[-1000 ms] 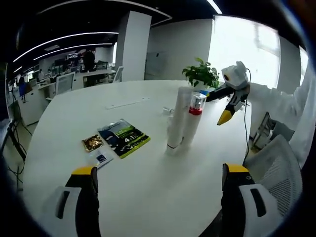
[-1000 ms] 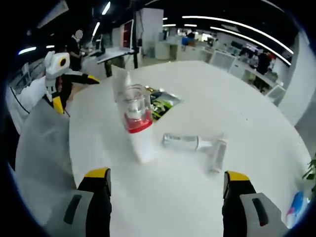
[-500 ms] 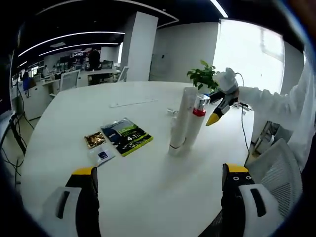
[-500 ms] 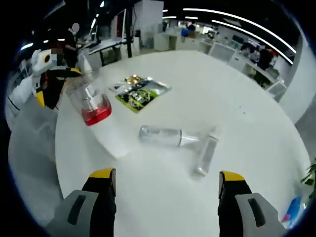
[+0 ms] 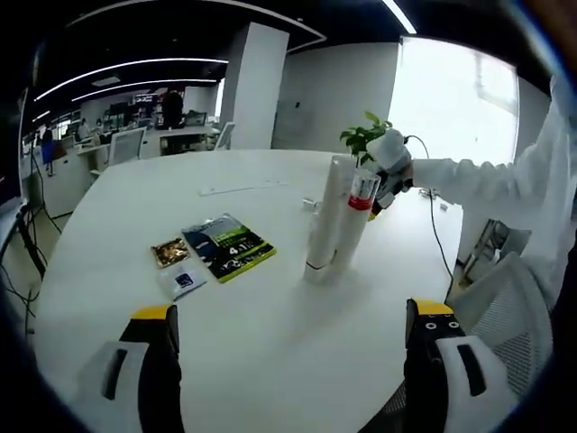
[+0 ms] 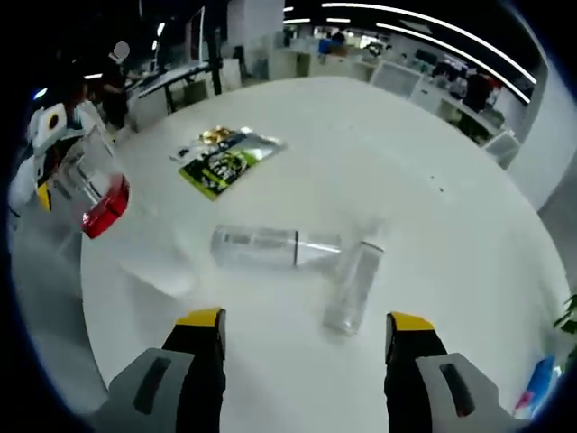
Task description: Arrange the skincare products in the storage area until every visible bottle or jar stands upright without overlapping.
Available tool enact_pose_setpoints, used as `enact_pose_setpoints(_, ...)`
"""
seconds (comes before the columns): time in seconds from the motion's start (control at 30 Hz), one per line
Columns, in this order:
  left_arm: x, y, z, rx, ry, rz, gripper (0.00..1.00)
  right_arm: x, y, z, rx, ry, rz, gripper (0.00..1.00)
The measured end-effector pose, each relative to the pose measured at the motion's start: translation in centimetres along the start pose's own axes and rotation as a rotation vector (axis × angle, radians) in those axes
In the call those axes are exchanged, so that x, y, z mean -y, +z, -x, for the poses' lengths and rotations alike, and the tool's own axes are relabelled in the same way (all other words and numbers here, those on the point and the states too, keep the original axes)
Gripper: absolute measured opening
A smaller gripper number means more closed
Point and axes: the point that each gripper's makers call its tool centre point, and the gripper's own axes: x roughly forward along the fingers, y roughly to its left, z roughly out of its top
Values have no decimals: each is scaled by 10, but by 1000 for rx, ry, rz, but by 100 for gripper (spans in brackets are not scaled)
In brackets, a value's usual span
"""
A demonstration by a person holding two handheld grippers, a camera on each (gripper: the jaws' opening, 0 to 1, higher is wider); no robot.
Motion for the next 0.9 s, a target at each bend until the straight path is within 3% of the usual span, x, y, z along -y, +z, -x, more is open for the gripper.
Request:
enact_pose_setpoints(0.13, 2, -1, -1, 10, -25, 43, 99, 11, 2, -8, -12, -3, -15, 69)
enact_pose_setpoints(0.23, -1, -3, -2, 8, -13, 21, 99, 20, 3, -14, -18, -1, -22, 57)
enact_pose_setpoints(0.47, 0, -9, -8, 23, -15, 43, 99, 28, 3, -24, -54, -8, -39, 53)
enact_pose_setpoints(0.5, 2, -11, -8, 1, -23, 36, 99, 27, 3, -25, -59, -10, -39, 52)
enact_pose_setpoints(0.57, 1, -9, -7, 14, -2, -8, 99, 25, 2, -26, -67, -13, -46, 51)
enact_pose_setpoints(0.9, 3, -10, -8, 5, 5, 15, 99, 25, 10, -42, -92, -11, -70, 45)
